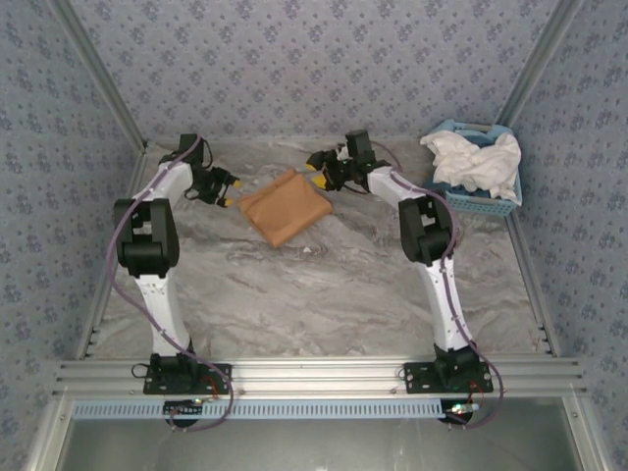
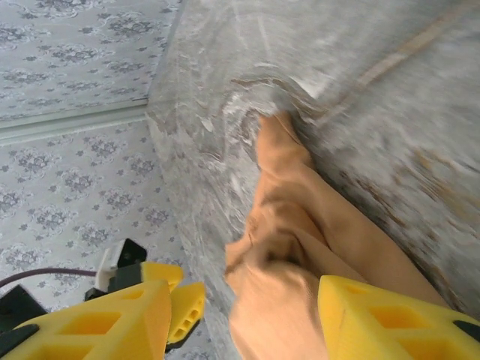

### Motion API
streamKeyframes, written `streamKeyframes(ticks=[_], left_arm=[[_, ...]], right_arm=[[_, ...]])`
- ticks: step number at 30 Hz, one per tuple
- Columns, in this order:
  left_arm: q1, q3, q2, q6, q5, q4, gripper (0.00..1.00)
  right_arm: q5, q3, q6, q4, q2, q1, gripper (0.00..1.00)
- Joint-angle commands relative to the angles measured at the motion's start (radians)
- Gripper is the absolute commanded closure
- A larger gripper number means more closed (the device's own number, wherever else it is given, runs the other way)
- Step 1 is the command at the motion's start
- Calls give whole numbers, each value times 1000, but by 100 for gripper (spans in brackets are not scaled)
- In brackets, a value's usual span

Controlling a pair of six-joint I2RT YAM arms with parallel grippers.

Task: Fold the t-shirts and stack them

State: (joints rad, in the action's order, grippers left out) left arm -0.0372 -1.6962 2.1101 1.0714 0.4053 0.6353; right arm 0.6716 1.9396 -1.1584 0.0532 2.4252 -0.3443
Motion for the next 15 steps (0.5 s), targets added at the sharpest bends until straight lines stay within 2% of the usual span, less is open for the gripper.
streamKeyframes(ticks=[1,4,8,11,15], left_arm=[[-27,-24,-20,-46,-13,37,56],[-35,-112,65,-40,39,30,66],[-80,-316,153,-75,18,146,71],[-135,-353,114,-102,-56,208,71],[-224,-261,30,-67,-71,241,71]], right_arm=[[-35,-81,65,-22,-143,15,46],[-48,-128,141,58,-172,0,59],[-17,-178,104,0,-150,-29,81],[-15,-163,115,13,-116,-57,87],[-12,-138,95,21,-45,-84,88]])
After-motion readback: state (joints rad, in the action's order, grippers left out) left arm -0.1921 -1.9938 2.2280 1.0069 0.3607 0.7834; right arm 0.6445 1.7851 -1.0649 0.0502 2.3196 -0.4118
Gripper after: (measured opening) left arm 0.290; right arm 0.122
